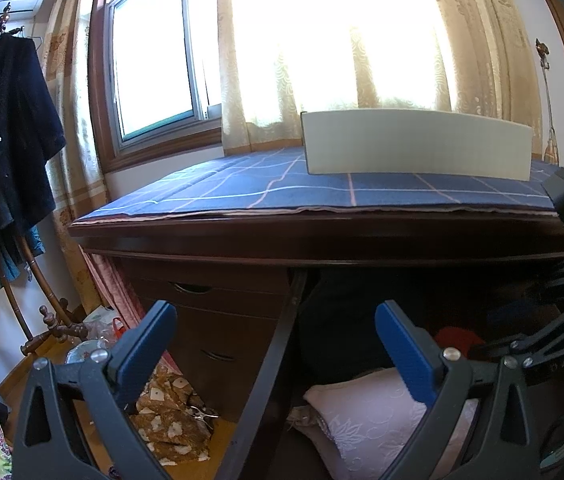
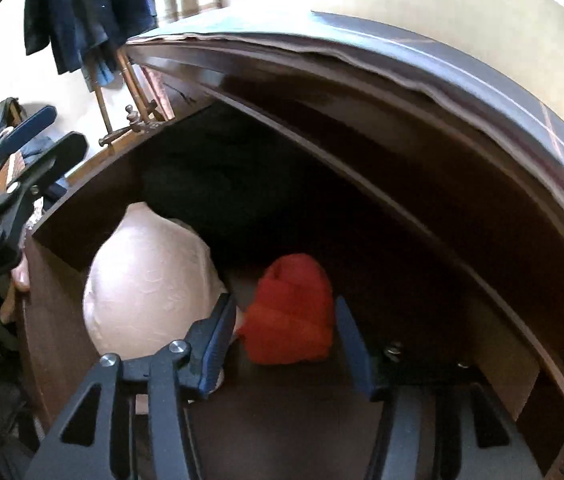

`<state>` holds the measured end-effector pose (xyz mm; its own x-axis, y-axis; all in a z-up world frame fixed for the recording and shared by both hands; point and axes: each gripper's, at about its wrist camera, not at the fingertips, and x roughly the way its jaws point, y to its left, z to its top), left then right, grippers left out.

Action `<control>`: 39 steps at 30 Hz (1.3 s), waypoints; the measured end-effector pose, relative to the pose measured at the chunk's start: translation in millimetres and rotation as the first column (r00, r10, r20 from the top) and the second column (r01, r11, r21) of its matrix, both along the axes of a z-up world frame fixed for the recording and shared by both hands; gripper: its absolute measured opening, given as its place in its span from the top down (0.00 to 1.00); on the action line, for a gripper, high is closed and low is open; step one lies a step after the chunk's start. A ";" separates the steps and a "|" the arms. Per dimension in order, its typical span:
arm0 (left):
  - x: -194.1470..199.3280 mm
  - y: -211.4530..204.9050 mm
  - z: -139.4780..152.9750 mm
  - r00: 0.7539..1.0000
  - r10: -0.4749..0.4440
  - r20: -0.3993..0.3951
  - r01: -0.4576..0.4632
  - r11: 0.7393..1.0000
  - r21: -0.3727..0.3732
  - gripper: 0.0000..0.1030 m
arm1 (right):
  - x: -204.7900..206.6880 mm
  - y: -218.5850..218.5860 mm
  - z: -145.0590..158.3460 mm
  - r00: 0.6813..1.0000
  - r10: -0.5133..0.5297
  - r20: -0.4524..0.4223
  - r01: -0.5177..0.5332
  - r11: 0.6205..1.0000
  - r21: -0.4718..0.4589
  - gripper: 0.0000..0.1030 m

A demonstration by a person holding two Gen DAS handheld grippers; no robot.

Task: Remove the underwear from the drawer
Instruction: 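Close the right gripper on the red sock and lift, then carry the red sock with the right gripper over the box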

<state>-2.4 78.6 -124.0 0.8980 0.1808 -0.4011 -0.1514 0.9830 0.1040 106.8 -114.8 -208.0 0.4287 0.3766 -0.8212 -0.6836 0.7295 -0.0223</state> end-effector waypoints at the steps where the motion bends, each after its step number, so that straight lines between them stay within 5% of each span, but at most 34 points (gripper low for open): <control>1: -0.4 -0.1 0.1 1.000 -0.001 -0.001 0.001 1.000 0.000 0.01 | 0.7 2.2 -0.7 1.000 -0.010 0.013 0.011 1.000 -0.026 0.47; 9: -0.9 0.4 0.1 1.000 -0.001 0.001 0.001 1.000 0.001 0.01 | 24.0 30.4 -34.5 0.996 -0.012 -0.083 0.005 0.997 -0.076 0.47; 16: -1.0 0.0 0.0 1.000 0.000 0.002 0.000 1.000 0.001 0.01 | 9.1 23.5 -22.0 0.999 -0.031 0.028 0.033 0.996 -0.085 0.66; 27: 0.0 0.3 0.2 1.000 0.001 0.003 -0.001 1.000 0.003 0.01 | -32.9 14.6 65.6 0.970 -0.002 0.245 -0.015 0.997 0.070 0.66; 32: 0.0 0.1 0.1 1.000 0.000 0.003 0.000 1.000 0.004 0.01 | -35.3 -17.2 107.9 0.940 -0.108 0.323 0.043 0.978 0.203 0.66; 39: 0.1 -0.7 0.2 1.000 0.000 0.003 0.000 1.000 0.005 0.01 | -11.1 -35.1 150.4 0.856 -0.341 0.388 0.206 0.914 0.349 0.66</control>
<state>-2.3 77.9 -123.8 0.8992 0.1827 -0.3977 -0.1516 0.9825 0.1086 95.7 -149.9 -57.6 0.8337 0.3779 -0.4026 -0.4246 0.9049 -0.0297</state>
